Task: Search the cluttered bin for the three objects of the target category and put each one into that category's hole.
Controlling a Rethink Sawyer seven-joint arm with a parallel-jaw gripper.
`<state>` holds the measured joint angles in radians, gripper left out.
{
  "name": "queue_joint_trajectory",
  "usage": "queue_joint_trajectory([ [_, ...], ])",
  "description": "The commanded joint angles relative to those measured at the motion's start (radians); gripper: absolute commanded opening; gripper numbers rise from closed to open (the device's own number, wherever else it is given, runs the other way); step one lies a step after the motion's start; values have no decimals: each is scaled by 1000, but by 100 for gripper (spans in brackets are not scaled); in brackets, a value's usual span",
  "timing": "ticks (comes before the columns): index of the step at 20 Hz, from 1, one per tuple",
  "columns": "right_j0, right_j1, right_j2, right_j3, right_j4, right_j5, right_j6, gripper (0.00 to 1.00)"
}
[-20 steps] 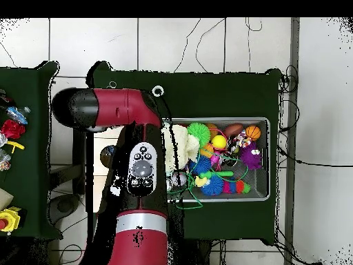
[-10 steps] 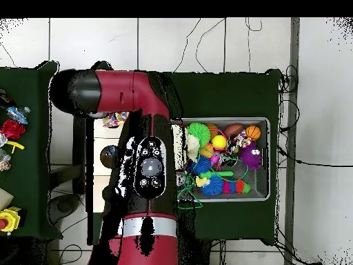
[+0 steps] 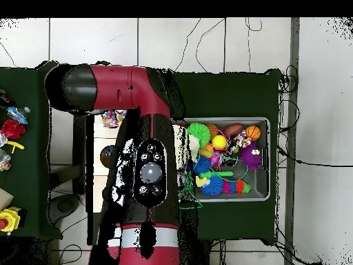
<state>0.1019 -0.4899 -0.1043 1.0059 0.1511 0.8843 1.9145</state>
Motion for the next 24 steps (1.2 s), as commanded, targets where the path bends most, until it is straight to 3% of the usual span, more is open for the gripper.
queue_joint_trajectory([
  [1,-22,-8,-17,91,-37,125,126,100],
  [8,-33,-15,-3,146,-79,67,24,100],
  [16,-83,-66,49,279,-135,-32,-115,100],
  [24,-133,-99,96,347,-188,-82,-150,100],
])
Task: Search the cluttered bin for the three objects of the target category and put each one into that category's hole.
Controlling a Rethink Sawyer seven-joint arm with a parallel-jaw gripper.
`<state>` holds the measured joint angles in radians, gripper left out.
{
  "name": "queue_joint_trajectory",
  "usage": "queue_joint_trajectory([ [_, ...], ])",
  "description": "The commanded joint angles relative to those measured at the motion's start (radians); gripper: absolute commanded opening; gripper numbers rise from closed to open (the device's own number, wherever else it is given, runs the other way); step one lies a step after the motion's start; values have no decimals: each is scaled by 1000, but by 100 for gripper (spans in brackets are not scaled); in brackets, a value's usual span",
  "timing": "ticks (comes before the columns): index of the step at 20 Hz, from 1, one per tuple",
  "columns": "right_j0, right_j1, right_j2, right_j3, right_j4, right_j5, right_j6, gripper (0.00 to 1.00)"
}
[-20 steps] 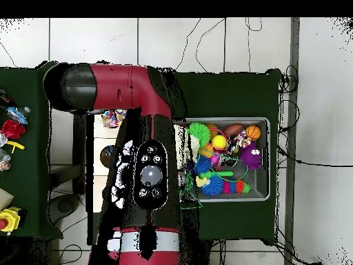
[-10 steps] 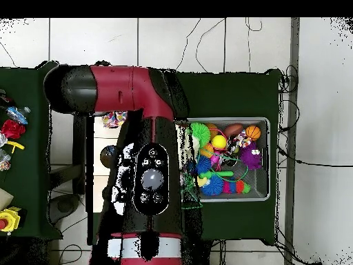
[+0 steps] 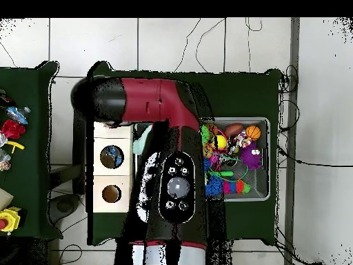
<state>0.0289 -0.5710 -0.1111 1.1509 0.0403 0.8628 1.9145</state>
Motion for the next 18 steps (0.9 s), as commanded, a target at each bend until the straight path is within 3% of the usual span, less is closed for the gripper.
queue_joint_trajectory([
  [1,-63,-15,106,195,-81,-58,-145,100],
  [14,-61,7,115,142,-96,-45,-50,100],
  [15,-64,9,124,139,-99,-44,-66,0],
  [18,-63,5,115,138,-81,-77,-13,0],
])
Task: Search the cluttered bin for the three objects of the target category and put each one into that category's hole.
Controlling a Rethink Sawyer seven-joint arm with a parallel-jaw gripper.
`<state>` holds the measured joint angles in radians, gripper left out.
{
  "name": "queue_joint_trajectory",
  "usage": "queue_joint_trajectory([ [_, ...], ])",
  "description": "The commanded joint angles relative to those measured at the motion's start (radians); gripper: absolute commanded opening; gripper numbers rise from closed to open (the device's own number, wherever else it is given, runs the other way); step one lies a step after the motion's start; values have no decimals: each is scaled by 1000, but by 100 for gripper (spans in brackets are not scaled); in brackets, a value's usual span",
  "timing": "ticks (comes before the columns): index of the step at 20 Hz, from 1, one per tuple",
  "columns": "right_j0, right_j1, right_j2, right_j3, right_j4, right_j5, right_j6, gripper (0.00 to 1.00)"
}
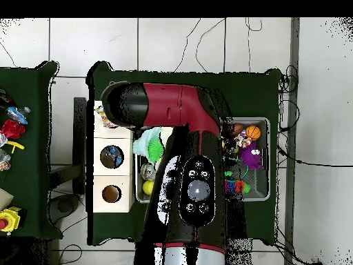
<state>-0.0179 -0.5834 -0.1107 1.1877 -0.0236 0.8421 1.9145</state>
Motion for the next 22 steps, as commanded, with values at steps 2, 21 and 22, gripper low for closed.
queue_joint_trajectory([
  [2,-16,24,127,79,-1,-60,-2,0],
  [21,102,162,44,-158,139,17,242,0],
  [22,105,157,40,-148,143,20,240,0],
])
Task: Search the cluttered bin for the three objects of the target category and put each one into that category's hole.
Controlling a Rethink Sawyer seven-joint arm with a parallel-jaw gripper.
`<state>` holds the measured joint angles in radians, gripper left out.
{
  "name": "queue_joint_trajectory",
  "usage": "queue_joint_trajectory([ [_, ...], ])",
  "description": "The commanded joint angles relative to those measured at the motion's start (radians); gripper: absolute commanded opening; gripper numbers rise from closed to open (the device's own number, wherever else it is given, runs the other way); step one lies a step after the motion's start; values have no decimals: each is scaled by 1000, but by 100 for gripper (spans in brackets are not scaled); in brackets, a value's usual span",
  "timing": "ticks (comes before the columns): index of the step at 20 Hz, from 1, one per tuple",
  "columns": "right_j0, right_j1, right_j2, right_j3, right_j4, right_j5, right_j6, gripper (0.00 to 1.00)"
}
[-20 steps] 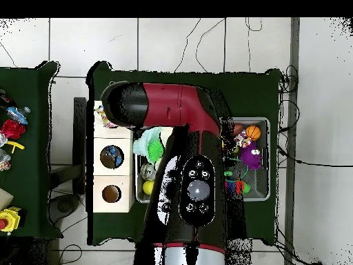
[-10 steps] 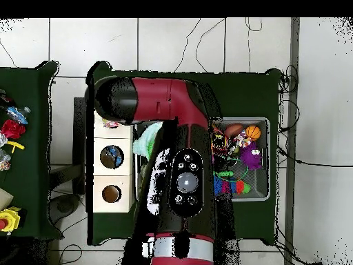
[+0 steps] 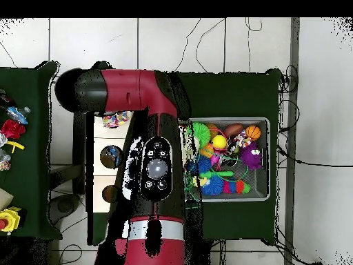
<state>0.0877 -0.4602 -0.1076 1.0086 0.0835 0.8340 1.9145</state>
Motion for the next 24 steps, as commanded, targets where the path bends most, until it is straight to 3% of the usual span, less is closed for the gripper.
queue_joint_trajectory([
  [1,-2,28,34,44,39,25,233,0],
  [9,-2,-28,18,142,39,16,186,0],
  [14,-8,-25,15,145,15,27,141,0],
  [24,8,-25,-8,168,-10,31,137,0],
])
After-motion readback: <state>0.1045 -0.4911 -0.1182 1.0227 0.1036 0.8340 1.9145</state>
